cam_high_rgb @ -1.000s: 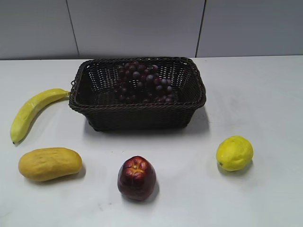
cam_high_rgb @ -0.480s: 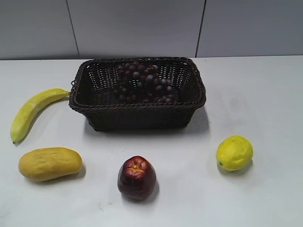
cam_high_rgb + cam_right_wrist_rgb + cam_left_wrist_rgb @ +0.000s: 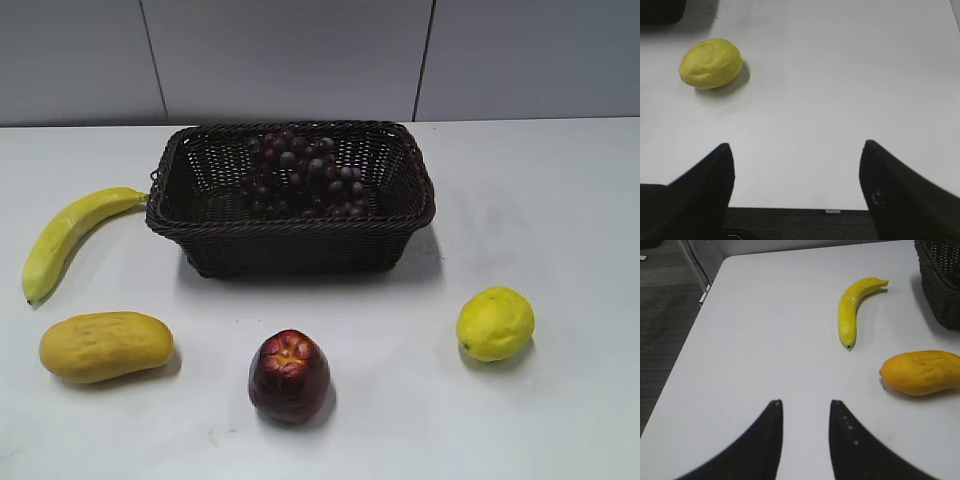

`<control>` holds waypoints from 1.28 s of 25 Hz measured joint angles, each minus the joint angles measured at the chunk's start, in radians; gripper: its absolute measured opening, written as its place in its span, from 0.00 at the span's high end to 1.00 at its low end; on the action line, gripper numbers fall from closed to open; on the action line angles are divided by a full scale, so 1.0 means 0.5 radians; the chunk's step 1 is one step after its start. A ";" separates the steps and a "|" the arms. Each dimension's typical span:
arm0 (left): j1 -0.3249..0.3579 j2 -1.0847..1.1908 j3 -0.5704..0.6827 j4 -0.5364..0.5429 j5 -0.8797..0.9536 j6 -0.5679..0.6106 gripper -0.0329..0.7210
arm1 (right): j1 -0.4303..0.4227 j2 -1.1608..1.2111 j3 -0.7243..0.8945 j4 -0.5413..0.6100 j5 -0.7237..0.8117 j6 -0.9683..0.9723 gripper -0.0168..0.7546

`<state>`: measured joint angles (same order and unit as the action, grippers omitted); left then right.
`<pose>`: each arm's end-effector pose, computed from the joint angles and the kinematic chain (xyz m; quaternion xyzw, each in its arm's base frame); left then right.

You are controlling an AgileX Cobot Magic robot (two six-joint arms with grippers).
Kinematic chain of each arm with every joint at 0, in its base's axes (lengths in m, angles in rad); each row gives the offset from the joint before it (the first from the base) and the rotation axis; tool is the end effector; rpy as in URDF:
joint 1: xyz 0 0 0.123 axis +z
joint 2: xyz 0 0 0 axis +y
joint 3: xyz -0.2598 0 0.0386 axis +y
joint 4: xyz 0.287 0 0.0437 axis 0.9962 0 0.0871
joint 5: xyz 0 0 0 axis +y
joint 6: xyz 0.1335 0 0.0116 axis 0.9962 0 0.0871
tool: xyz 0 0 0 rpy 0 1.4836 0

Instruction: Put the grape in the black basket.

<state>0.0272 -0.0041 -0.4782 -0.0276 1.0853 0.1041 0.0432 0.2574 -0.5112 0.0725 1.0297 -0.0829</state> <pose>0.0906 -0.0008 0.2662 0.0338 0.8633 0.0193 0.5031 0.1283 0.0139 0.2559 -0.0533 0.9021 0.0276 0.4272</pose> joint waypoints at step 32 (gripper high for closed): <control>0.000 0.000 0.000 0.000 0.000 0.000 0.66 | 0.000 -0.526 0.002 0.059 0.006 0.000 0.21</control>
<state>0.0272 -0.0041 -0.4782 -0.0276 1.0851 0.1041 0.0432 -0.0057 -0.5105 0.1020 1.0324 -0.0829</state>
